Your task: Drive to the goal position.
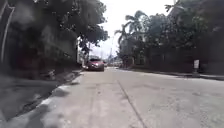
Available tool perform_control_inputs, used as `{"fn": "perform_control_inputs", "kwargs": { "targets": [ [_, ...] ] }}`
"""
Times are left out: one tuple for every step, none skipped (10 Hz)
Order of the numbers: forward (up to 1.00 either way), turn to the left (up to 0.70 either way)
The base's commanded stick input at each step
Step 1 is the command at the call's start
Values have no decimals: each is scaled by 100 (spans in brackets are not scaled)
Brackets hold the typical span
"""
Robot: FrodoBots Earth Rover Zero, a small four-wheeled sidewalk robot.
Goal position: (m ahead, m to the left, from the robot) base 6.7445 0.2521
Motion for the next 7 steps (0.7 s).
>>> {"fn": "perform_control_inputs", "kwargs": {
  "targets": [
    [100, 0],
    [100, 0],
    [100, 0],
    [100, 0],
    [100, 0],
    [100, 0],
    [100, 0]
  ]
}}
